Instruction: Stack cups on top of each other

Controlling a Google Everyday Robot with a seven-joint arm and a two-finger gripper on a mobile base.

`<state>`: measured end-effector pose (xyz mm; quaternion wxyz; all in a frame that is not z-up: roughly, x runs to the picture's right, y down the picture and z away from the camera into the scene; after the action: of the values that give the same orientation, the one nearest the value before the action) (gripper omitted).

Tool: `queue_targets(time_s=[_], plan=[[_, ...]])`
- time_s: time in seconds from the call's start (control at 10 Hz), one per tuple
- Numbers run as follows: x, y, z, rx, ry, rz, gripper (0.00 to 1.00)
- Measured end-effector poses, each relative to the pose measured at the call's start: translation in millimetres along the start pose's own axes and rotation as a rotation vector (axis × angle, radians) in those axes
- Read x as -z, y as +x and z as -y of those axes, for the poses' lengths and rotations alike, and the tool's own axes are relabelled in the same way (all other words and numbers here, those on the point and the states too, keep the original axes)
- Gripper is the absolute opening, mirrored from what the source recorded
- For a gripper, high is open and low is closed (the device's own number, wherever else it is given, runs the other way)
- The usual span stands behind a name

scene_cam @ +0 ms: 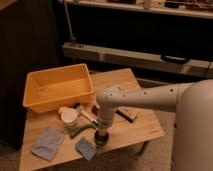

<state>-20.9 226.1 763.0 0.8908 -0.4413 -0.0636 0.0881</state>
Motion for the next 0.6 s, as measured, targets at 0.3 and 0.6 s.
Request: queue_targets(time_s=[0.3,0.6], plan=[[42.0,-8.3,-15.9,0.019,-0.01,0.005,0.16],[89.0,-32.2,-27.8,0.061,-0.009,-0.041,0.16]])
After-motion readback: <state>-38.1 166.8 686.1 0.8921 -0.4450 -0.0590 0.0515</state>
